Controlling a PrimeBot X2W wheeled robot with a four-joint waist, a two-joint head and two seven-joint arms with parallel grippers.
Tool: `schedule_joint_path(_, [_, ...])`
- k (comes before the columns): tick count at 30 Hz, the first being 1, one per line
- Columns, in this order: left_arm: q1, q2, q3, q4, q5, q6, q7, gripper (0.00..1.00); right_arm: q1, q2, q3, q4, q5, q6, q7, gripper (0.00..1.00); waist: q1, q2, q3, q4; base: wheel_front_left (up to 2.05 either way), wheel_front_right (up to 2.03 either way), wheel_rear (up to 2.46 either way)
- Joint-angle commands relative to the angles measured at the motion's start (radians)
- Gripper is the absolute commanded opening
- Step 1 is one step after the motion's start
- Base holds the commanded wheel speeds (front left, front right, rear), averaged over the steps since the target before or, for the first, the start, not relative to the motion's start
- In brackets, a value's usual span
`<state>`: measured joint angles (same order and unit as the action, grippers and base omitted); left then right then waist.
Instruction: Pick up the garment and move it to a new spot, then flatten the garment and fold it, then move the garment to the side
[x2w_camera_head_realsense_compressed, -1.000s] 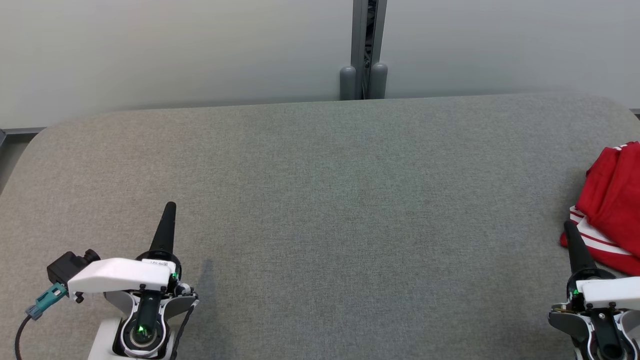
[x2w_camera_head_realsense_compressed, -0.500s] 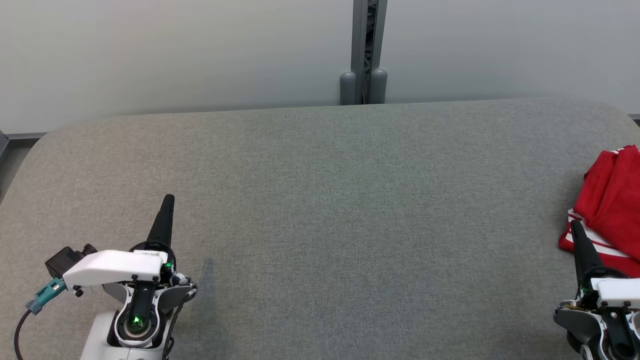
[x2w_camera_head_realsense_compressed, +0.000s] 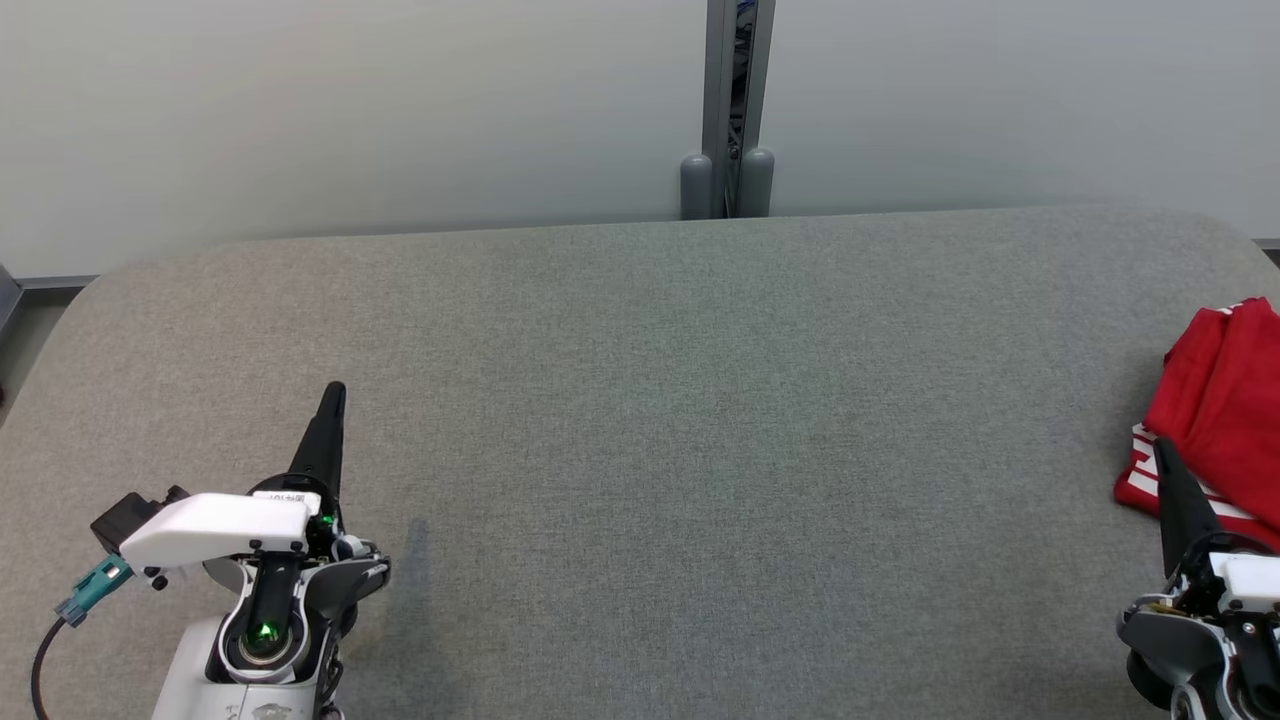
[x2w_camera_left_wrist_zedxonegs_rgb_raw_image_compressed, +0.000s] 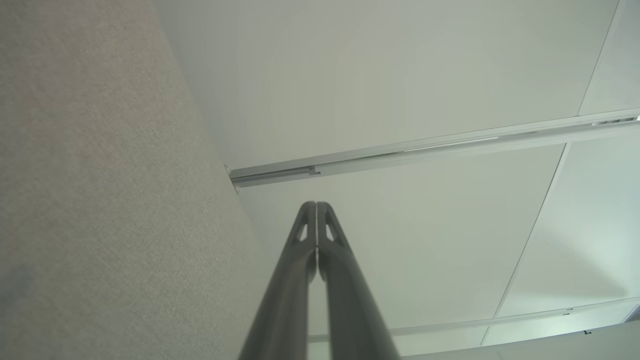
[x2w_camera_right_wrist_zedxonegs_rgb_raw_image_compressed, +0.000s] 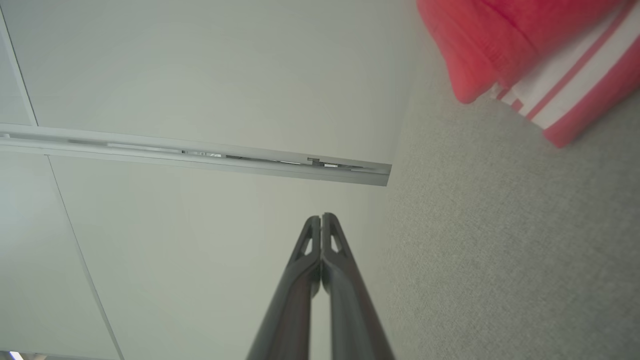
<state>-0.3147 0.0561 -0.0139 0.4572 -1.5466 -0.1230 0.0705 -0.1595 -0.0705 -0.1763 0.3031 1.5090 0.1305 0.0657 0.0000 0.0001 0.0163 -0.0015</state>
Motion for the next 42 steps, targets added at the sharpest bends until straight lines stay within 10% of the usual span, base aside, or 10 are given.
schedule_joint_path(1, [-0.023, 0.007, 0.007, 0.002, -0.016, -0.007, 0.007, 0.00, -0.011, -0.009, -0.005, 0.000, 0.022, 0.000, 0.010, 0.00, 0.0000, -0.0001, -0.001, 0.000, 0.00, 0.00, 0.00])
schedule_joint_path(42, [-0.042, 0.002, 0.021, 0.027, -0.085, -0.011, 0.034, 0.00, -0.013, -0.010, -0.023, 0.005, 0.110, 0.000, 0.030, 0.00, 0.0000, -0.0001, -0.015, 0.001, 0.00, 0.00, 0.00])
